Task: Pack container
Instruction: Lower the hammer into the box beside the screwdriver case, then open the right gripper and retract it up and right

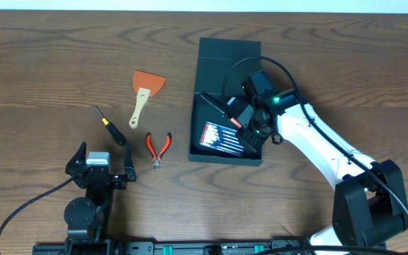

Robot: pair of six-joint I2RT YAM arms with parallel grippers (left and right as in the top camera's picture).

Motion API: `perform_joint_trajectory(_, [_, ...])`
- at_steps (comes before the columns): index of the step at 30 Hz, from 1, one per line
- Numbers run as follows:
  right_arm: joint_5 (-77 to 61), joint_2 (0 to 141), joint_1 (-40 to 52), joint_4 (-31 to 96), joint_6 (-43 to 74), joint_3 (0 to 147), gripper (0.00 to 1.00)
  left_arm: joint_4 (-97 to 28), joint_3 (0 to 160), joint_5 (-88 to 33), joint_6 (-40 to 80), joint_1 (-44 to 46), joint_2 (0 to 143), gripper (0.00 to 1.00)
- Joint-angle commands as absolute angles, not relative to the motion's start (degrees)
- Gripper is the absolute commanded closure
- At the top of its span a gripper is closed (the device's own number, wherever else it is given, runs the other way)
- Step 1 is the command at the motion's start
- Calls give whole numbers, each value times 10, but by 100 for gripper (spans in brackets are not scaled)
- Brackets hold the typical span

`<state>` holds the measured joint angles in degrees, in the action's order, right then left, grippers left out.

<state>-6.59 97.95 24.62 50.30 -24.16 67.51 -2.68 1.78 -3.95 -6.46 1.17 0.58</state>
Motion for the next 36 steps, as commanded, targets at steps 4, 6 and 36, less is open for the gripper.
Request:
perform_joint_trajectory(4, [-58, 983, 243, 501, -231, 653, 81, -36, 2, -45, -73, 11, 2, 1])
perform_joint_trajectory(6, [-58, 986, 243, 500, -228, 651, 81, -36, 2, -45, -73, 11, 2, 1])
perform_joint_trajectory(36, [-60, 997, 244, 460, -98, 740, 44, -36, 2, -45, -73, 11, 2, 1])
